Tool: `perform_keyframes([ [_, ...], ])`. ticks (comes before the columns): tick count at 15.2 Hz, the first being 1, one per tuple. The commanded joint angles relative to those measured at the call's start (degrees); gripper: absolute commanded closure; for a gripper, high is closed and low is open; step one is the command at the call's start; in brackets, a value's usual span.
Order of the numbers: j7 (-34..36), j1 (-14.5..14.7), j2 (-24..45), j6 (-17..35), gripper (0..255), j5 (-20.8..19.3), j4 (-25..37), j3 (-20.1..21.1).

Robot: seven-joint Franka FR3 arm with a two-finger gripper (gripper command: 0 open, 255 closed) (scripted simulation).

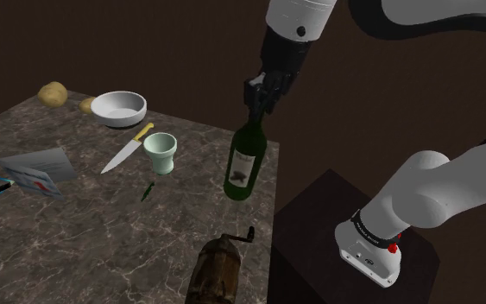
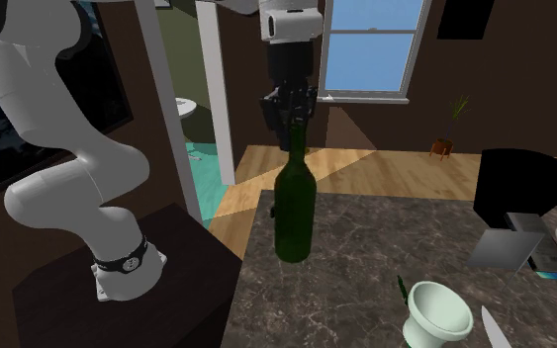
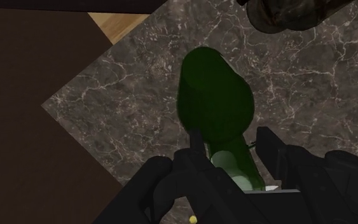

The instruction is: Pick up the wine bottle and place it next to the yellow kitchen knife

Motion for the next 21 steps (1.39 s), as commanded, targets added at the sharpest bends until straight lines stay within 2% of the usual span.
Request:
perform_keyframes([
  [1,0.0,-0.1,0.1,-1.5,255,-0.1,1.6,-0.2],
  [21,1.1,-1.7,6.0,-16.7,255,-2.7,22.3,-0.1],
])
